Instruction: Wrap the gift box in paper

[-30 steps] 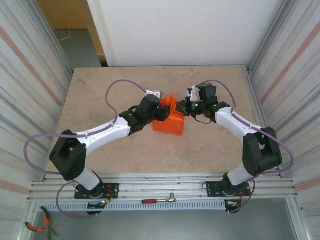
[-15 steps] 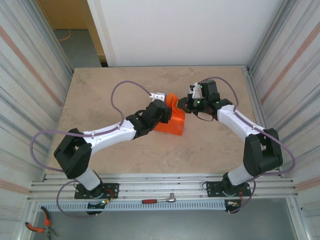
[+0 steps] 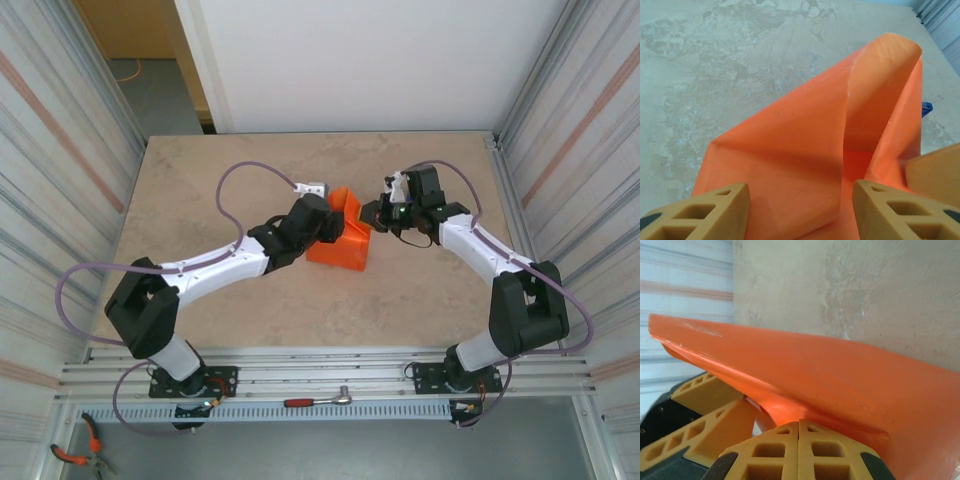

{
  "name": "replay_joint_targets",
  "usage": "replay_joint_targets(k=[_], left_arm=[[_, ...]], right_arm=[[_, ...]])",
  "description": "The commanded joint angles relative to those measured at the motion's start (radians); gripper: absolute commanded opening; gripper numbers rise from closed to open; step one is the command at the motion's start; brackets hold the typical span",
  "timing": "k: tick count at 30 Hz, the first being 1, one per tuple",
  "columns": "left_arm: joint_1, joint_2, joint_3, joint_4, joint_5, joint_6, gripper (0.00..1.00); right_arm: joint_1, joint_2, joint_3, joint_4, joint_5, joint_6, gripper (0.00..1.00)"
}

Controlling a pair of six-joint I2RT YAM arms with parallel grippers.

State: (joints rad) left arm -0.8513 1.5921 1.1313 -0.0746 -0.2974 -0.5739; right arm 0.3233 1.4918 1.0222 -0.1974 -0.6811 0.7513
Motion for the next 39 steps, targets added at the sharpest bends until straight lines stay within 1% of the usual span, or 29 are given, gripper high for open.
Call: replay_joint_targets(k=[1,7,11,15,22,25,29,33,36,39], left_arm=[[-0.002,0.01,0.024,-0.113,0.101,-0.086,0.59],[-0.002,0.025,0.036,-0.127,0.109,-0.11,0.61],[-0.01,0.036,0.019,-0.116,0.069,-0.088,0.62],[-0.03,0.071,0.015,-0.11,-0.014,-0.032,0.62],[-0.05,0.145,0.024,-0.118,-0.118,-0.007,0.62],[-0.064,0.172,0.026,-0.122,-0.165,0.013,0.62],[-0.082,0.199,0.018,-0.119,-0.202,0.035,0.62],[-0.099,0.216,0.008,-0.118,-0.23,0.049,0.62],[-0.108,0.226,0.006,-0.118,-0.246,0.055,0.62],[-0.111,0.233,0.007,-0.118,-0.254,0.055,0.61]], right_arm=[[0.025,0.006,-0.002,-0.012,-0.015,-0.05,0.0],[0.049,0.015,-0.01,-0.045,0.01,-0.082,0.0],[0.049,0.019,-0.025,-0.043,0.016,-0.083,0.0],[0.049,0.021,-0.032,-0.036,0.015,-0.077,0.0],[0.049,0.016,-0.046,-0.024,0.008,-0.065,0.0],[0.043,0.007,-0.042,-0.008,-0.016,-0.045,0.0],[-0.009,-0.038,-0.007,0.034,-0.064,0.008,0.0],[-0.068,-0.057,0.08,0.028,-0.084,0.028,0.0],[-0.102,-0.009,0.152,-0.003,-0.087,0.014,0.0],[-0.122,0.074,0.214,-0.012,-0.085,0.015,0.0]])
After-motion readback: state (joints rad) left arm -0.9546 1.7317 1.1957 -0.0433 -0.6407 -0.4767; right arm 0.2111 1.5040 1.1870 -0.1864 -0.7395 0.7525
